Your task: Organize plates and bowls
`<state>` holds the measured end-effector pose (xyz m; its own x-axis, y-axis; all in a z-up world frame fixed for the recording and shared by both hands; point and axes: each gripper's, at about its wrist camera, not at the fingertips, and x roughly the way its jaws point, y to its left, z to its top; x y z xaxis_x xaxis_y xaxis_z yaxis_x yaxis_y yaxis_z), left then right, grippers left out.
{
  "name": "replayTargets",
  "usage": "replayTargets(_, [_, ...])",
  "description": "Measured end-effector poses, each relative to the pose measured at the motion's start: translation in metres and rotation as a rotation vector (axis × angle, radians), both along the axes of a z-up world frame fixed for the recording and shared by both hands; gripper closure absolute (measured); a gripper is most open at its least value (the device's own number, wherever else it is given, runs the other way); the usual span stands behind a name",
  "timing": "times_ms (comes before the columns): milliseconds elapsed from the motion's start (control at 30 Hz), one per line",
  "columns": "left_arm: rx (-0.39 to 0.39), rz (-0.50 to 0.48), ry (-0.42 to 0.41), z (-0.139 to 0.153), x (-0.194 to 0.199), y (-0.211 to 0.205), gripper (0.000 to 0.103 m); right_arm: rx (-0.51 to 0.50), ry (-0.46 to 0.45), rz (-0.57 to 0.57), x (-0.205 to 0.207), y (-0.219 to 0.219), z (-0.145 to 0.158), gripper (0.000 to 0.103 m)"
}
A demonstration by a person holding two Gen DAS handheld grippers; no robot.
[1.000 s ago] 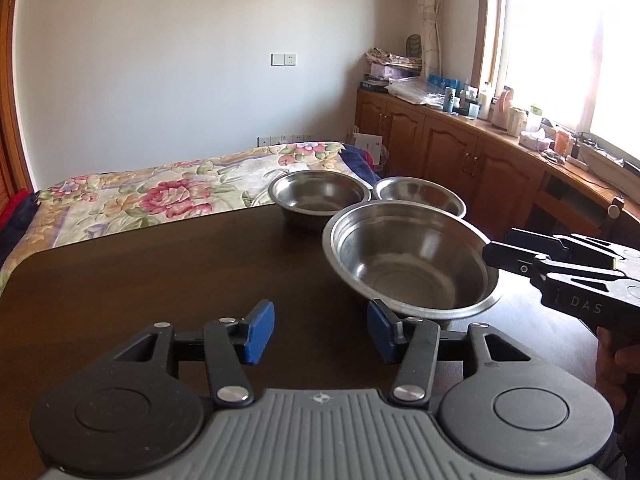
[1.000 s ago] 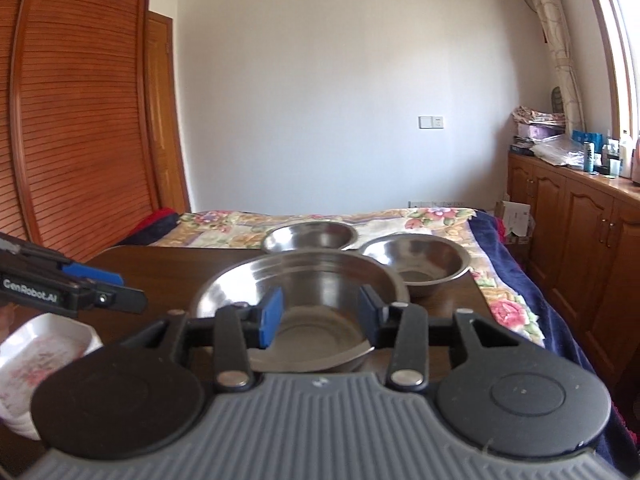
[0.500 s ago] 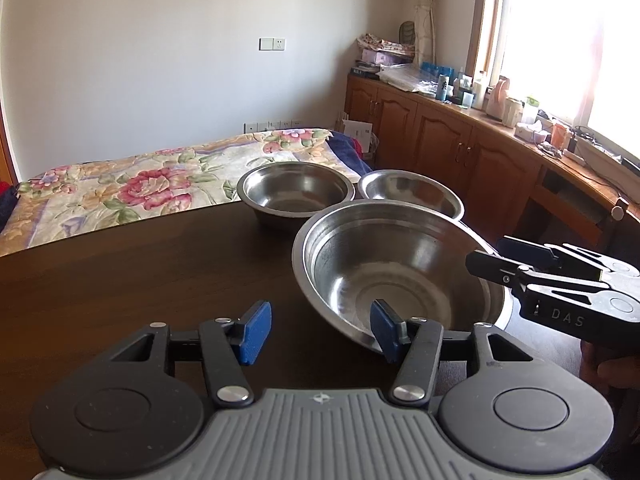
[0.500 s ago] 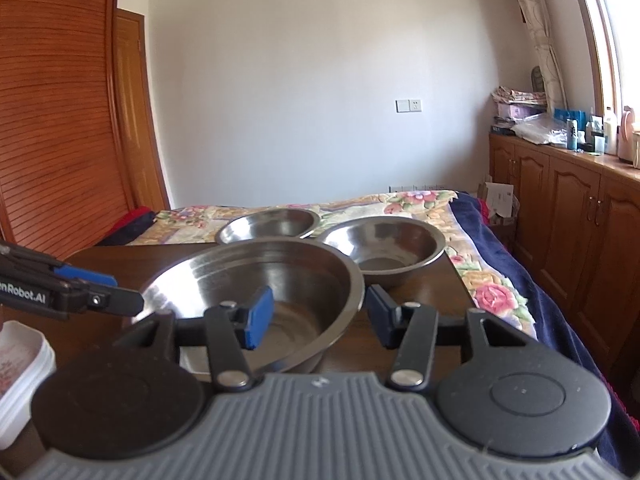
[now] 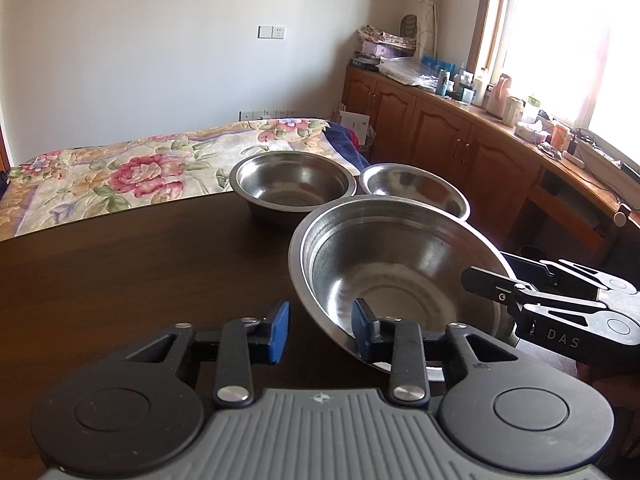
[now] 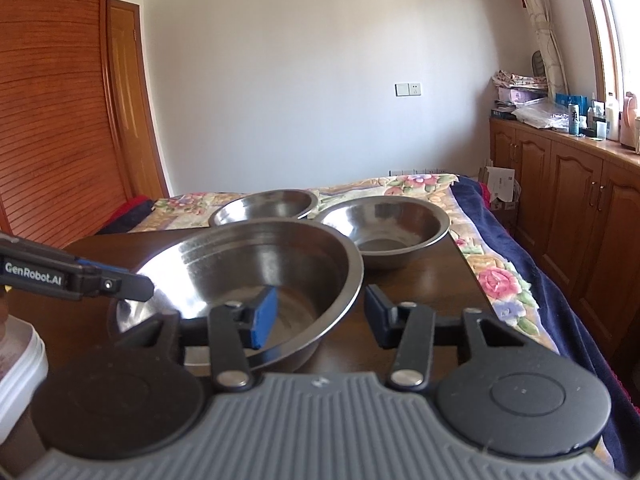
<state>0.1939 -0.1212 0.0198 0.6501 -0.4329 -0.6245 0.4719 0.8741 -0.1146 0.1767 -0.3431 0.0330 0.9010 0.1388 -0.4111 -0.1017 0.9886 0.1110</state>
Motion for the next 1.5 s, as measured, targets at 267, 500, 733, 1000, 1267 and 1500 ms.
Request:
replayTargets(267, [0.003,-0.001,0.011,-0.003,0.005,0.0,0.076,0.009,-0.004,0.003,0.001,-0.002,0.0,0.068])
replayTargets(500, [0.018,0.006,0.001,-0.002,0.001,0.001,0.078,-0.024,-0.015,0.0,-0.002,0.003,0.002,0.073])
replayTargets(733, [0.006,0.006,-0.001,0.002,-0.007,0.009,0.078,-0.019,-0.02,0.015,-0.009,0.005,0.009,0.073])
replayTargets(1000, [-0.001,-0.005,-0.016,0.01,-0.021,0.015,0.078,-0.037,-0.034,0.019,-0.021,0.009,0.017,0.073])
replayTargets(1267, [-0.011,-0.017,-0.044,0.019,-0.037,0.023,0.078,-0.043,-0.048,0.017,-0.032,0.014,0.024,0.073])
replayTargets(1500, [-0.023,-0.024,-0.052,0.022,-0.051,0.031,0.078,-0.037,-0.049,0.02,-0.043,0.017,0.025,0.073])
